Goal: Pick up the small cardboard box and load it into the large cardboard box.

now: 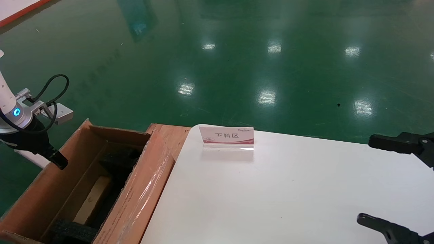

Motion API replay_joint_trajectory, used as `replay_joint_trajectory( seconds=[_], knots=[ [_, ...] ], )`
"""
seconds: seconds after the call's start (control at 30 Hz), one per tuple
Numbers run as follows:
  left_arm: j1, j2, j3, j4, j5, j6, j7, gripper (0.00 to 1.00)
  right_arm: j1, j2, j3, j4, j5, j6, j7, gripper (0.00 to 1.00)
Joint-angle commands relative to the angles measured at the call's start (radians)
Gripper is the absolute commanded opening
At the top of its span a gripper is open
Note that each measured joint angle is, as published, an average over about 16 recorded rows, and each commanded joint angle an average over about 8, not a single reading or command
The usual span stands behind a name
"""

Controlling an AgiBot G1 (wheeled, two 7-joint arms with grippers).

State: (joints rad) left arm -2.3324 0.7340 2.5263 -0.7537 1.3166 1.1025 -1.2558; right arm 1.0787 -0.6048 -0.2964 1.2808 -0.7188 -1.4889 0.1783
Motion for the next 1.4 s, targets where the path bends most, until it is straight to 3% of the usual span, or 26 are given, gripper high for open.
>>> replay_joint_trajectory(
  seconds=[0.03, 0.5, 0.73, 0.93, 1.4],
  knots=[
    [0.002, 0.003, 0.002, 0.003, 0.003, 0.0, -0.001, 1.0, 0.0, 0.0, 0.0, 0.0, 0.0, 0.0, 0.0, 1.0],
    [-0.192, -0.085, -0.128, -0.248, -0.083, -0.138, 0.113, 1.0, 0.001, 0.0, -0.001, -0.001, 0.0, 0.0, -0.001, 1.0],
    [-0.226, -0.122, -0.177, -0.338, -0.116, -0.176, 0.135, 1.0, 0.0, 0.0, -0.001, -0.001, 0.0, 0.0, -0.001, 1.0],
    [-0.138, -0.13, -0.315, -0.367, -0.151, -0.146, 0.194, 1.0, 0.001, 0.0, -0.001, -0.001, 0.0, 0.0, -0.001, 1.0],
    [0.212, -0.128, -0.8, -0.408, -0.26, -0.011, 0.414, 1.0, 0.001, 0.0, -0.001, -0.002, 0.0, 0.0, -0.001, 1.0]
  ],
)
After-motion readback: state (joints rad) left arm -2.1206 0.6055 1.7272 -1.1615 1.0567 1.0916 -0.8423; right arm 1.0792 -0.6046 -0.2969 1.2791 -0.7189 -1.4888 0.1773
